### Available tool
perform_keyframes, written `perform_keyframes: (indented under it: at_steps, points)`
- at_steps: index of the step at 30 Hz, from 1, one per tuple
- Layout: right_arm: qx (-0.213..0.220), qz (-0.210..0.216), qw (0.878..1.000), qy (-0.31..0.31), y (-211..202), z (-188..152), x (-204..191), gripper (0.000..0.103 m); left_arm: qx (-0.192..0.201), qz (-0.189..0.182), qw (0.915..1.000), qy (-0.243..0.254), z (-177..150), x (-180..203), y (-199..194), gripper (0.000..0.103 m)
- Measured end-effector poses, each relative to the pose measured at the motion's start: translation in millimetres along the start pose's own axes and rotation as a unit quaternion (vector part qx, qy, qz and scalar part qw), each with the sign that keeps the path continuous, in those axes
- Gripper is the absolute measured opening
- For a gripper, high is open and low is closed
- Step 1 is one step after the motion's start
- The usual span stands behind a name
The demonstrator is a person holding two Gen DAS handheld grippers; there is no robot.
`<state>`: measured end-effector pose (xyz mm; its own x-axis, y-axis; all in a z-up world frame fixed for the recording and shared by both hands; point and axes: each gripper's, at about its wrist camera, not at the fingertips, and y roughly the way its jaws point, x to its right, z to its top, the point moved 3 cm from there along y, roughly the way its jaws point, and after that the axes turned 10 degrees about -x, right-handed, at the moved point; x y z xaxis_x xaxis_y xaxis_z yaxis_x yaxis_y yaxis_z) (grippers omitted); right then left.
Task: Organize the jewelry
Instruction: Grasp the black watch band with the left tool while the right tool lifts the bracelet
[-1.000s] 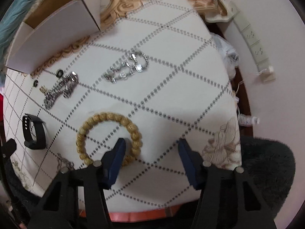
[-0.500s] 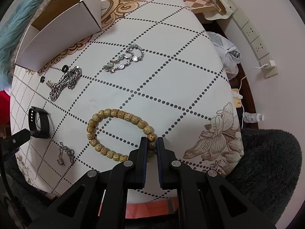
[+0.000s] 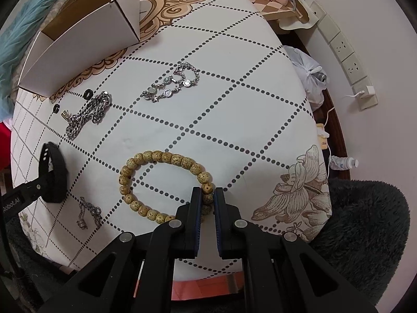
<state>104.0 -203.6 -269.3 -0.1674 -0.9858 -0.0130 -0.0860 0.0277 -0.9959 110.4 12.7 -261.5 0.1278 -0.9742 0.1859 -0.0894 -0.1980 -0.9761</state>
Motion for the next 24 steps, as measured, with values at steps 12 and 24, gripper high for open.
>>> perform_keyframes:
  at_steps: [12,24]
  points:
    - [0.041,0.054,0.998,-0.010,-35,-4,-12,0.009,0.057,0.013,0.9979,0.029,-27,-9,-48,0.009]
    - [0.132,0.093,0.984,-0.073,-140,38,-51,0.009,0.151,0.016,0.9872,0.048,19,21,-125,0.009]
